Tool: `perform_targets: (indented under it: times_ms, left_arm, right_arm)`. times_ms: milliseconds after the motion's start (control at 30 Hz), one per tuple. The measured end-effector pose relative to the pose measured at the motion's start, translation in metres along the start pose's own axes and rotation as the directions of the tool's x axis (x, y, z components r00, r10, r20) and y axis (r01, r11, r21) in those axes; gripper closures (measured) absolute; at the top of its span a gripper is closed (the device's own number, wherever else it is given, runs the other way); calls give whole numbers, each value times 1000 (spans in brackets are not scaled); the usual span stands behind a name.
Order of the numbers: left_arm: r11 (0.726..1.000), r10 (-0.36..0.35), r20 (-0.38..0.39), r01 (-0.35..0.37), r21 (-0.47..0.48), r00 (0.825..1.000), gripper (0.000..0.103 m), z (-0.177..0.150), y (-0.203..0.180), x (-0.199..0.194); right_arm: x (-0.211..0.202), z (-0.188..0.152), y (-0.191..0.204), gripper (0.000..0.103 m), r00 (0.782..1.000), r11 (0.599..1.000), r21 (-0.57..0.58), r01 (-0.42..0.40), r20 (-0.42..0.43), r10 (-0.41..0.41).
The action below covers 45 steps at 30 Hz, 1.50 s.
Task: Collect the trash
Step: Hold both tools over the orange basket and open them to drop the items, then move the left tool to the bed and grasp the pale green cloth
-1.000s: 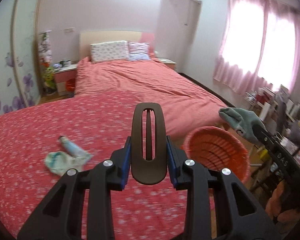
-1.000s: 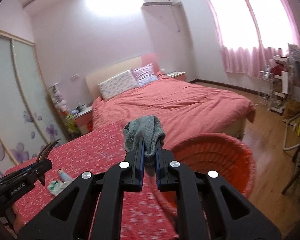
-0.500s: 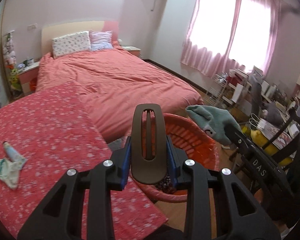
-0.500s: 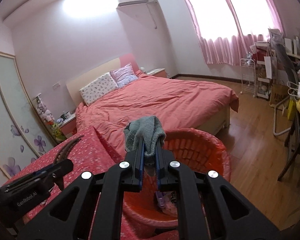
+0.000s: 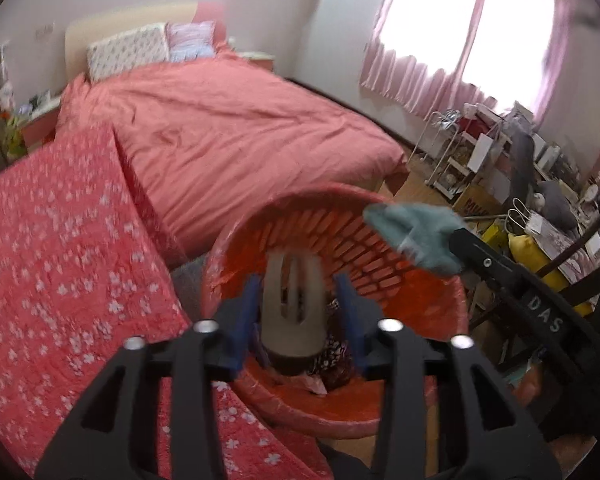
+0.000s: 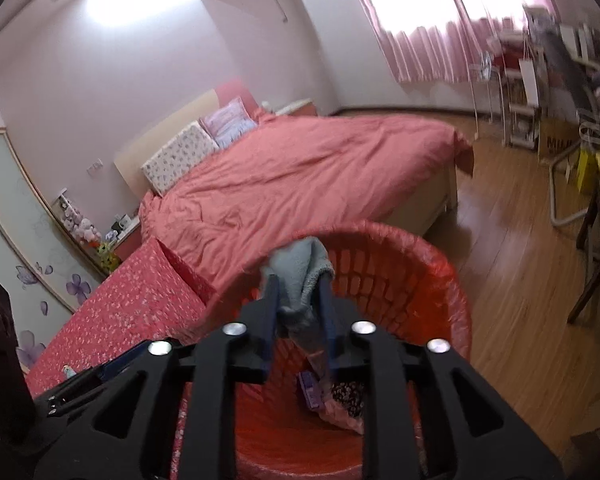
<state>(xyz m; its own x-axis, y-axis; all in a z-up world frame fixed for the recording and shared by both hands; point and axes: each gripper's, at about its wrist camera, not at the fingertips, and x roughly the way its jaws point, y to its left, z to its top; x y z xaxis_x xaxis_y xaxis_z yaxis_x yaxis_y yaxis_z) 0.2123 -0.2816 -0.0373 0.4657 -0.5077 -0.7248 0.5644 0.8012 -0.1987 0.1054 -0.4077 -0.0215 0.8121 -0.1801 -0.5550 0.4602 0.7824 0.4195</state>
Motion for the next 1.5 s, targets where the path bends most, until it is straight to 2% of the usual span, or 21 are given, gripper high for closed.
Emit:
perform_targets:
  times_ms: [167, 233, 267, 300, 367, 433, 533, 667, 700, 733, 833, 967, 1000, 1100, 1200, 1300, 1333, 1400, 1500]
  left_arm:
    - [996, 80, 25, -80, -26, 996, 29, -4, 28, -11]
    - [990, 138, 30, -137, -40, 990, 16, -7, 42, -19]
    - [984, 171, 32, -170, -47, 985, 11, -10, 48, -25]
    - [978, 202, 33, -200, -54, 979, 10, -13, 57, -30]
    - [964, 258, 25, -256, -71, 966, 6, -19, 77, -38]
    - [948, 306, 7, -304, -91, 952, 4, -22, 94, -44]
    - [914, 386, -27, -387, -123, 922, 4, -32, 124, -55]
    - [840, 507, -89, -514, -173, 857, 4, -48, 169, -75]
    - [825, 524, -95, -532, -190, 846, 4, -53, 180, -82]
    - [816, 533, -91, -540, -208, 841, 4, -57, 189, -89]
    - [799, 538, -76, -537, -272, 839, 4, -70, 218, -114]
    - [758, 582, -69, -571, -316, 810, 4, -87, 251, -139]
    - [754, 588, -57, -573, -322, 807, 4, -91, 258, -144]
    - [763, 585, -3, -551, -337, 811, 4, -99, 270, -156]
    - [752, 583, -30, -553, -360, 812, 4, -99, 284, -156]
    - [729, 607, -60, -585, -354, 793, 4, -95, 293, -149]
    - [732, 601, -62, -579, -358, 797, 4, -93, 295, -146]
    - [747, 570, -71, -552, -369, 819, 5, -89, 300, -141]
    - [747, 555, -84, -540, -387, 828, 10, -85, 306, -132]
  right_arm:
    - [-5, -4, -3, 63, 1000, 1000, 14, 19, -9, -19]
    - [-9, -5, 1, 54, 999, 999, 3, 33, 0, -33]
    - [-12, -6, 4, 46, 999, 999, -10, 44, 10, -44]
    - [-11, -5, 5, 39, 998, 998, -21, 53, 18, -52]
    - [-14, -7, 15, 34, 997, 995, -65, 76, 38, -74]
    - [-15, -10, 21, 30, 996, 992, -93, 80, 38, -77]
    - [-15, -16, 30, 29, 997, 988, -133, 77, 30, -74]
    - [-15, -24, 46, 29, 998, 981, -183, 67, 13, -65]
    - [-15, -26, 50, 28, 998, 979, -194, 63, 9, -63]
    - [-15, -28, 54, 28, 998, 976, -208, 58, 3, -59]
    - [-14, -36, 70, 28, 999, 968, -246, 42, -14, -46]
    - [-14, -48, 92, 28, 999, 958, -286, 11, -40, -24]
    - [-15, -51, 97, 28, 999, 955, -295, 6, -44, -20]
    - [-18, -62, 116, 28, 999, 940, -342, 1, -46, -17]
    - [-20, -70, 132, 28, 998, 933, -360, -23, -65, 0]
    - [-21, -75, 144, 28, 997, 931, -363, -42, -77, 15]
    - [-22, -76, 148, 28, 997, 929, -366, -46, -78, 19]
    - [-25, -82, 156, 28, 996, 924, -378, -53, -81, 24]
    - [-24, -90, 168, 28, 995, 915, -398, -62, -93, 26]
